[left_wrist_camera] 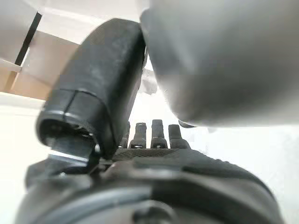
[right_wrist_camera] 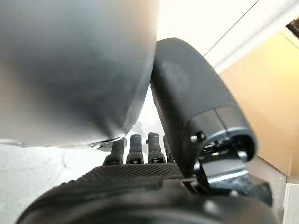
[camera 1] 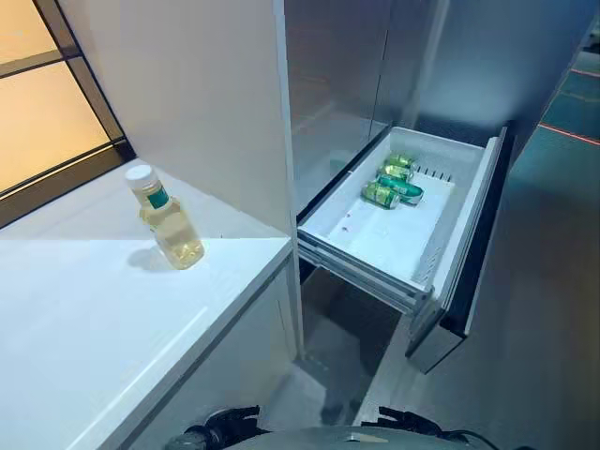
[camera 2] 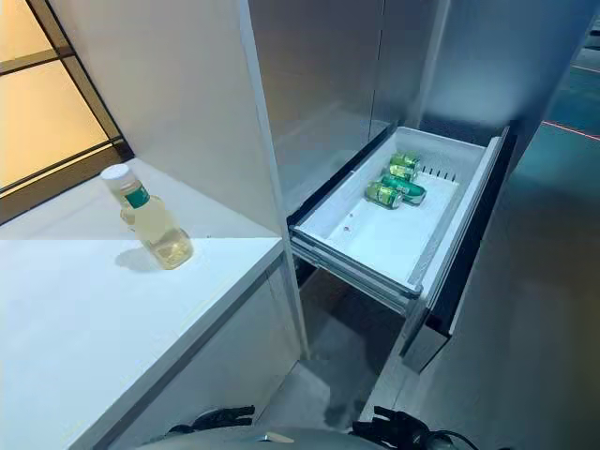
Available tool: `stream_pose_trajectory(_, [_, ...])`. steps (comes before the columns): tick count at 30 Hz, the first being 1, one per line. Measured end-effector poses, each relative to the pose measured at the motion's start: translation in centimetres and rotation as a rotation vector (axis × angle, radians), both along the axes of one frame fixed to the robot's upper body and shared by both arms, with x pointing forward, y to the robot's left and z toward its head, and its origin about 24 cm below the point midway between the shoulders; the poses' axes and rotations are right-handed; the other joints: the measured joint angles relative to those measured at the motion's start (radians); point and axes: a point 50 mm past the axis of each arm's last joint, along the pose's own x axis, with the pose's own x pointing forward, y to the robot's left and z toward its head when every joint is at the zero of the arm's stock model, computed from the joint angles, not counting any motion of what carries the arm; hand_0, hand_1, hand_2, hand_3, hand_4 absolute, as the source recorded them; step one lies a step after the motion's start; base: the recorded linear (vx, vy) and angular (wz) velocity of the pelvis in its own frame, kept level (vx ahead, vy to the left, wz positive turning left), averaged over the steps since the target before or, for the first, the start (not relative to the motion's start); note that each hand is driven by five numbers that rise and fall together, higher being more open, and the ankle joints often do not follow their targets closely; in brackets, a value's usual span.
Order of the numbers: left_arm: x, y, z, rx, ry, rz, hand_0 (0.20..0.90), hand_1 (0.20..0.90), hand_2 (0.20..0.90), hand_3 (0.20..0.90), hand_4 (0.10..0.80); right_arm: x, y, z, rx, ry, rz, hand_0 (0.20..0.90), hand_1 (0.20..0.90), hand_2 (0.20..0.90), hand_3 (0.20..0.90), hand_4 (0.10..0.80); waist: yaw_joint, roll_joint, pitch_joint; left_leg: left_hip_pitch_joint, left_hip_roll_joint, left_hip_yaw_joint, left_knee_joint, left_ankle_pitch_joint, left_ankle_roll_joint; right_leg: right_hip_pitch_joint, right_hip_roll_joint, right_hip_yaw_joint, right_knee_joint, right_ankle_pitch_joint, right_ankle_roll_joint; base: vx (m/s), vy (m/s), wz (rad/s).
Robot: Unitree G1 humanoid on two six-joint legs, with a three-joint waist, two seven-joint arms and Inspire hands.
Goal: Put drinks into fridge and close the fridge
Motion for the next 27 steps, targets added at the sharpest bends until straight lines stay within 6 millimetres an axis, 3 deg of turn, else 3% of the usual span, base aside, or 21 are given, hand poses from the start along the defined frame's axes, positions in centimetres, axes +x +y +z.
stream_pose_trajectory(13, [-0.1, 0.2, 0.1, -0.021, -0.054, 0.060, 0.900, 0.900, 0.900, 0.900, 0.800, 0.1, 0.0, 0.0, 0.000, -0.001, 0.000, 0.900, 0.900, 0.900, 0.900, 0.800, 0.000, 0.001, 0.004, 0.000, 0.000, 0.000, 0.000, 0.000, 0.000, 0.000, 0.000, 0.000, -0.001, 0.000, 0.000, 0.000, 0.000, 0.00])
stream_pose_trajectory(17, [0.6, -0.1, 0.5, -0.144, -0.110, 0.153, 0.900, 0.900, 0.900, 0.900, 0.800, 0.2, -0.1, 0.0, 0.001, 0.004, -0.001, 0.900, 0.900, 0.900, 0.900, 0.800, 0.010, -0.002, 0.011, 0.000, 0.000, 0.000, 0.000, 0.000, 0.000, 0.000, 0.000, 0.000, 0.000, 0.000, 0.000, -0.020, 0.002, 0.00])
stream_pose_trajectory(21, [4.2, -1.5, 3.3, -0.456, -0.263, 0.083, 0.900, 0.900, 0.900, 0.900, 0.800, 0.6, -0.2, 0.2, 0.002, 0.005, 0.005, 0.900, 0.900, 0.900, 0.900, 0.800, 0.029, -0.002, 0.031, -0.003, -0.001, -0.003, 0.000, 0.000, 0.000, -0.003, -0.001, -0.002, 0.002, 0.000, 0.000, -0.049, 0.020, 0.02])
stream_pose_trajectory(25, [7.5, -3.2, 7.4, -0.744, -0.326, -0.202, 0.900, 0.900, 0.900, 0.900, 0.800, 1.1, -0.4, 0.4, -0.006, -0.011, 0.027, 0.900, 0.900, 0.900, 0.900, 0.800, 0.018, 0.015, 0.042, -0.010, -0.002, -0.003, 0.000, 0.000, 0.000, -0.008, -0.002, -0.002, 0.003, 0.002, 0.001, 0.000, 0.000, 0.00])
stream_pose_trajectory(27, [8.0, -4.5, 8.9, -0.868, -0.336, -0.283, 0.900, 0.900, 0.900, 0.900, 0.800, 1.3, -0.5, 0.5, -0.010, -0.018, 0.033, 0.900, 0.900, 0.900, 0.900, 0.800, 0.018, 0.022, 0.048, -0.014, -0.002, -0.003, 0.002, 0.002, 0.001, -0.016, -0.002, -0.001, 0.004, 0.004, 0.001, 0.000, 0.000, 0.00])
